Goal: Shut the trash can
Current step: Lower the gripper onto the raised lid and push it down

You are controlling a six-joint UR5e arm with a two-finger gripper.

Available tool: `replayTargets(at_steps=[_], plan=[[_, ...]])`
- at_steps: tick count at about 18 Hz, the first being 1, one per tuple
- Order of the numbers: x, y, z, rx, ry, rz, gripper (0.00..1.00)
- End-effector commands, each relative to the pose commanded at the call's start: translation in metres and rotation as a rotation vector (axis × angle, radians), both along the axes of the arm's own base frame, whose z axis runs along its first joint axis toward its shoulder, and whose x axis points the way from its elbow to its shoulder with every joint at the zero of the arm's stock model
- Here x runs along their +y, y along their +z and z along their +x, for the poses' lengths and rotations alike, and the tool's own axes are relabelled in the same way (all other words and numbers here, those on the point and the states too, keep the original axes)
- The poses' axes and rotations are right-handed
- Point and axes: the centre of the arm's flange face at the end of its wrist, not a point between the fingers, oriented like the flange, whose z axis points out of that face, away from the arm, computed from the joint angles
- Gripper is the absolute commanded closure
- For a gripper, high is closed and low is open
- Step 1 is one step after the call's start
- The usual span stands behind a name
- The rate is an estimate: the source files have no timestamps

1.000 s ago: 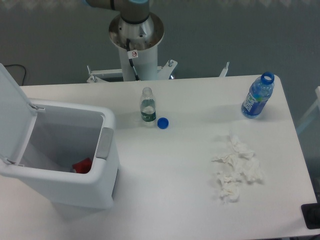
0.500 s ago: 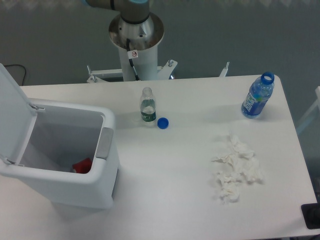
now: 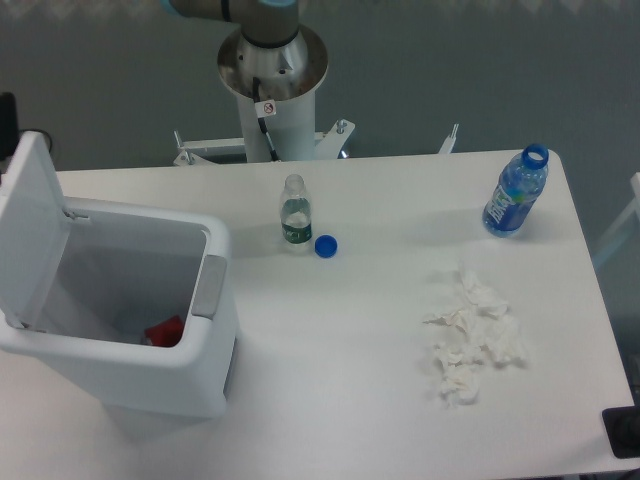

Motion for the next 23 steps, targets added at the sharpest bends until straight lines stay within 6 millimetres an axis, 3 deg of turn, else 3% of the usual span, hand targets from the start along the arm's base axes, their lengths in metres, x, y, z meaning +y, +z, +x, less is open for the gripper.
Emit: replayTargets(at_steps=[5, 11, 23], plan=[[-0.001, -0.005, -0.038, 0.055, 0.098, -0.028, 0.00], [0.003, -0.013, -0.063, 0.060, 0.128, -0.034, 0.00], [0.009, -0.031, -0.095, 0.083, 0.186, -0.048, 0.00]])
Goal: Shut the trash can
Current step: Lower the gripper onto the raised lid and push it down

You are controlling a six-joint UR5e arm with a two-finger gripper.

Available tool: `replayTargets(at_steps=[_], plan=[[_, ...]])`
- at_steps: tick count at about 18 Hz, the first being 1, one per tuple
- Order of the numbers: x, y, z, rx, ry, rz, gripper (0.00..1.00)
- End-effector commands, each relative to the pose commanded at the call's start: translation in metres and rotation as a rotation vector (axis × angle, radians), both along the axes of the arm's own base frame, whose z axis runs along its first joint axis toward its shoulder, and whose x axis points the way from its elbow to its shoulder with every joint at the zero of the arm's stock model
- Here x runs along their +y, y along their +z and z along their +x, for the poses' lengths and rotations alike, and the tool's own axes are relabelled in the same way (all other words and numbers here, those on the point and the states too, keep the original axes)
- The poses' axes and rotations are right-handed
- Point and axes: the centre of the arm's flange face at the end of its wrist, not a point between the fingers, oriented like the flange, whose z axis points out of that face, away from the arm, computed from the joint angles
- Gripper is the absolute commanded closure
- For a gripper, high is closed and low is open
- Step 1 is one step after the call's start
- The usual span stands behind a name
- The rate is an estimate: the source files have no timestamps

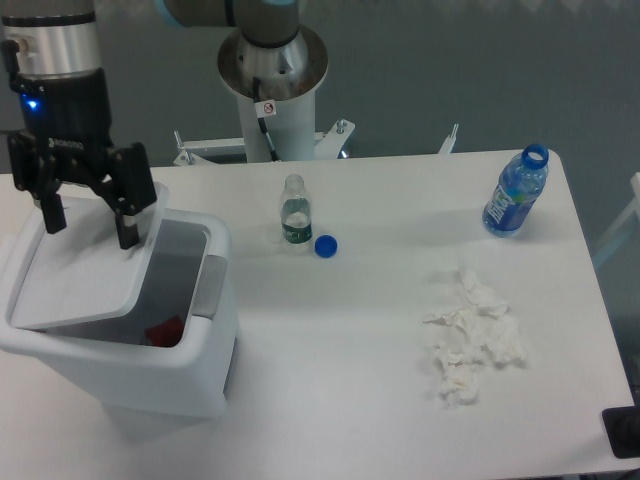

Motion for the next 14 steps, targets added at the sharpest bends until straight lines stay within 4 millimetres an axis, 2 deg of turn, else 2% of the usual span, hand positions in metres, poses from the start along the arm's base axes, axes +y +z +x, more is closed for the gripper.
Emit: replayTargets(at_steps=[14], plan=[[0.003, -0.022, -0.039, -0.009, 0.050, -0.032, 0.00]])
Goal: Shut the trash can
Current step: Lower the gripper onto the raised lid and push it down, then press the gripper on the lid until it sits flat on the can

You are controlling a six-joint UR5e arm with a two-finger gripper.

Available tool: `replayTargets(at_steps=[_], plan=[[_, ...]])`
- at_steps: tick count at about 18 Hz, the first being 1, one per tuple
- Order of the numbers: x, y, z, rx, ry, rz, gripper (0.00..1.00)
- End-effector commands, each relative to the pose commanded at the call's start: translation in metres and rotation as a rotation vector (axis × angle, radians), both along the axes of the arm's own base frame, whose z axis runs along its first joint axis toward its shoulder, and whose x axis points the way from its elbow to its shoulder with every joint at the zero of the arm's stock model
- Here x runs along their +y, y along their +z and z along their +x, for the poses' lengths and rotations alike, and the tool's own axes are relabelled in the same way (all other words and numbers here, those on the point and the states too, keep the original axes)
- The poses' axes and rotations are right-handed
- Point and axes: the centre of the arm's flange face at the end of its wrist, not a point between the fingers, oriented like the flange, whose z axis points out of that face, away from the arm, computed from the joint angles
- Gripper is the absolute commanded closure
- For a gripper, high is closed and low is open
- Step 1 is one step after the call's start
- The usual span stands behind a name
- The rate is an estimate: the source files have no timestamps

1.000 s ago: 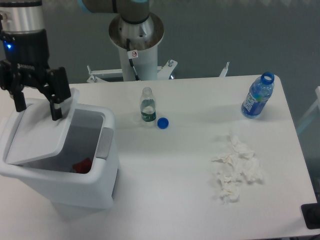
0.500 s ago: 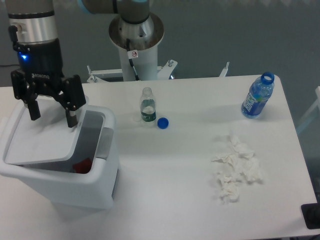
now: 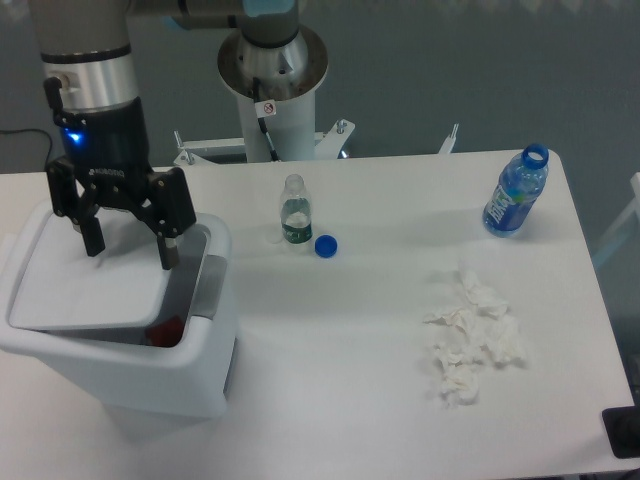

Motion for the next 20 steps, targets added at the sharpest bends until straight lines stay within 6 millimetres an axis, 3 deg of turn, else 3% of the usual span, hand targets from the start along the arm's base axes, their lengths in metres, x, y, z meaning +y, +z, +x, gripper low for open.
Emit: replayTargets(at_steps=[10, 20], plan=[[-0.008, 0.001, -0.032, 0.009, 0.050, 0.011, 0.00], [-0.001, -0.013, -0.038, 0.001, 0.051, -0.004, 0.00]])
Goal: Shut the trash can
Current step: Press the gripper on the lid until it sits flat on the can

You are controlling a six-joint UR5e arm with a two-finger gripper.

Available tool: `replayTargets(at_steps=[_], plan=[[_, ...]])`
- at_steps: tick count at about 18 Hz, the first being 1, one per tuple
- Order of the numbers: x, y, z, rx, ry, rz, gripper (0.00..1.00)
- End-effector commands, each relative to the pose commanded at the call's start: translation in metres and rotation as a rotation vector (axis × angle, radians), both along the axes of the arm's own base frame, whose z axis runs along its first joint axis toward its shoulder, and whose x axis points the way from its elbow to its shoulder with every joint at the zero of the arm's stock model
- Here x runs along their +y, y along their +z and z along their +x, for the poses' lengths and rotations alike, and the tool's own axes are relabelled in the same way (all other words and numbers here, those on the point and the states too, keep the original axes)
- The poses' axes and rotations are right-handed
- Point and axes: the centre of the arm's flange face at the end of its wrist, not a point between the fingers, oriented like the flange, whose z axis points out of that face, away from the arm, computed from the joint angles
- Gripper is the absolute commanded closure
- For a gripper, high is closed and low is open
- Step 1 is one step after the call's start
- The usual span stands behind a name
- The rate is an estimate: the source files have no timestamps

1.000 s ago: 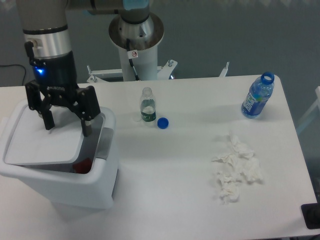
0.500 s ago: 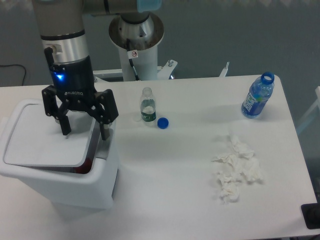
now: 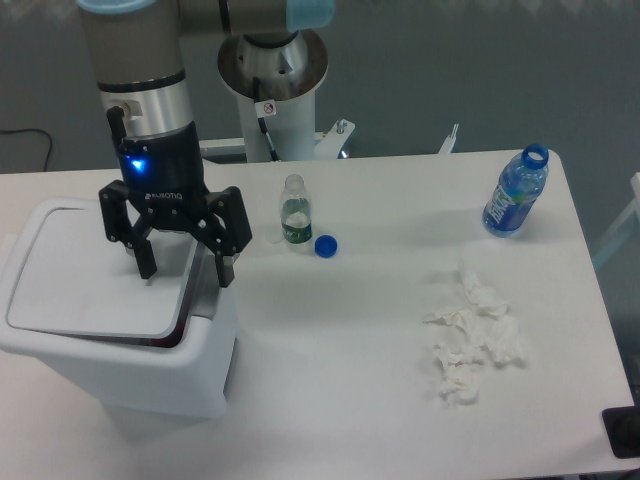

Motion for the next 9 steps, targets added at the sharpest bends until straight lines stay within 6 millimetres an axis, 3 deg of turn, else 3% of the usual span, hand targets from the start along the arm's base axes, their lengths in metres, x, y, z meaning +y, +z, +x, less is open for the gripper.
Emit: replayTargets(at_steps=[9], plan=[[0.005, -0.012, -0.007, -0.008, 0.005, -0.015, 0.00]])
